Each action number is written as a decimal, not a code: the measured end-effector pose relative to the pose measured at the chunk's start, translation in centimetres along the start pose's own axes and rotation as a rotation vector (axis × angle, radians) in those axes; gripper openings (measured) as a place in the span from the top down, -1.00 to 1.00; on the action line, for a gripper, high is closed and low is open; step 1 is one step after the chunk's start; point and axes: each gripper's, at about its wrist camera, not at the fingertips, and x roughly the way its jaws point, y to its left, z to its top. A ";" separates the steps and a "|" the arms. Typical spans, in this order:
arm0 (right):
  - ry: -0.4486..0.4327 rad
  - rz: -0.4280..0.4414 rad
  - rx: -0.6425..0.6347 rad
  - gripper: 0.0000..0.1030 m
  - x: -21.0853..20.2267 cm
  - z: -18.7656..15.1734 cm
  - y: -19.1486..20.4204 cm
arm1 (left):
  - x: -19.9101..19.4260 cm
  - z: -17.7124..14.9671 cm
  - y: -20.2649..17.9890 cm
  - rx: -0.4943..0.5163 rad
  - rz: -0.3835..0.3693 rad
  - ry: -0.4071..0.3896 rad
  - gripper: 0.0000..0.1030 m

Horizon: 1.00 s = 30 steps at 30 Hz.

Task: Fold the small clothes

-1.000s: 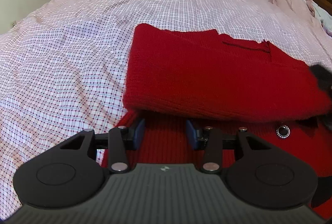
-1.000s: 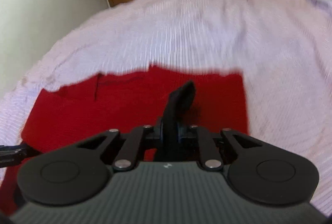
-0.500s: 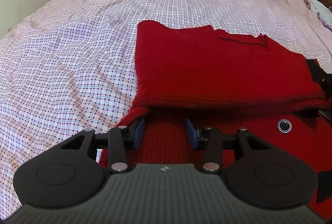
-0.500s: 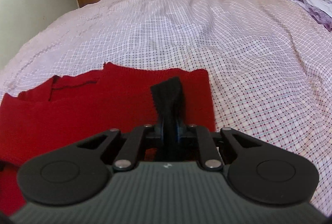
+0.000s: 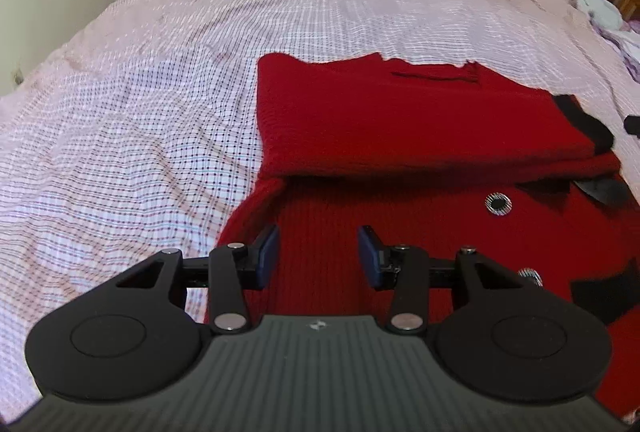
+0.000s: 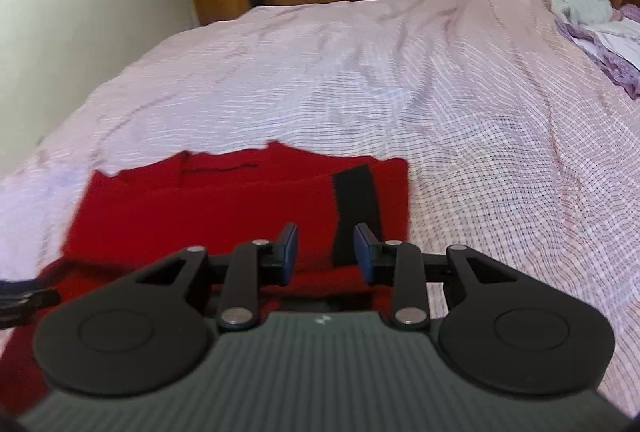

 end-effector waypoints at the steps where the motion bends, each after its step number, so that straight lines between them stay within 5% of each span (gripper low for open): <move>1: 0.005 0.020 -0.009 0.33 -1.0 -0.1 0.3 | -0.7 -0.3 -0.1 0.009 -0.001 -0.005 0.05; 4: 0.026 0.094 -0.043 0.10 -3.8 -0.5 1.1 | -2.8 -1.0 -0.3 0.024 -0.016 -0.017 0.05; 14: 0.070 0.244 -0.114 0.08 -12.7 -3.0 4.5 | -10.1 -5.1 -1.1 0.093 -0.037 -0.098 0.04; 22: 0.153 0.173 -0.206 -0.05 -12.3 -9.4 7.2 | -11.5 -10.1 -2.6 0.124 -0.089 -0.033 0.04; 30: 0.290 0.217 -0.142 -0.05 -10.1 -15.7 7.7 | -10.1 -13.6 -5.3 0.222 -0.134 0.044 -0.03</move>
